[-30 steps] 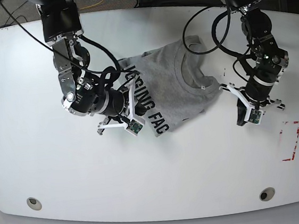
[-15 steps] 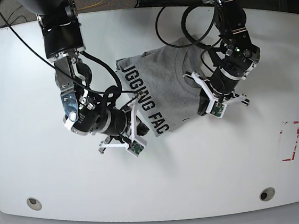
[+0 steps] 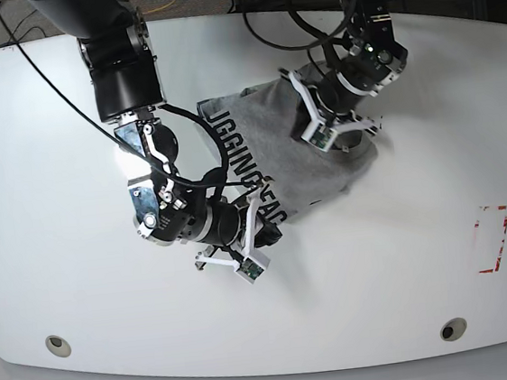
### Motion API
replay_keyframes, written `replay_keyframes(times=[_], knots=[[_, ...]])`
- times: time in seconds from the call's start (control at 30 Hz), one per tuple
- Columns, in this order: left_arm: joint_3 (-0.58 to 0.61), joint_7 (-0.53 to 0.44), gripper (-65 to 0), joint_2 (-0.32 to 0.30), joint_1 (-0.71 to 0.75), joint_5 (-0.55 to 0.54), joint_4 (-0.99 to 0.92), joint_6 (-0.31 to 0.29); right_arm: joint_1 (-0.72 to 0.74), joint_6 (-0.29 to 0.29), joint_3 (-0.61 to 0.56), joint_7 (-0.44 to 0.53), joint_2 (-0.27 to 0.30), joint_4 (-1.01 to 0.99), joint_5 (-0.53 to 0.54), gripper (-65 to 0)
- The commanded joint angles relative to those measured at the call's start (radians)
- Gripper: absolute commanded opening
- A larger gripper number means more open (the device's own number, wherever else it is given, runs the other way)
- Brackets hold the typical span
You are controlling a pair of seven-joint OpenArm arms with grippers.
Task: Layout the t-shirt on the table in an organized manner, then fold the t-shirt properly
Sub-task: 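Grasp the shirt edges with both grippers and tuck them inward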
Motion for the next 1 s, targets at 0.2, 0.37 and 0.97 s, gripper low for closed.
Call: replay_keyframes(times=[0.2,0.37,0.97], knots=[[0.023,-0.027,-65.0,-0.006,0.051,-0.007,0.017,0.02,0.047,-0.001,0.005,0.06,-0.038,-0.099,0.011,-64.5],[0.047,-0.027,-65.0,-0.006,0.08,-0.007,0.015,0.02,0.047,-0.001,0.003,0.144,-0.04,-0.167,0.011,-64.5],[0.058,-0.03,-65.0,-0.006,0.054,-0.003,-0.065,0.02,0.086,-0.006,-0.168,0.389,0.04,-0.409,0.01,-64.6]])
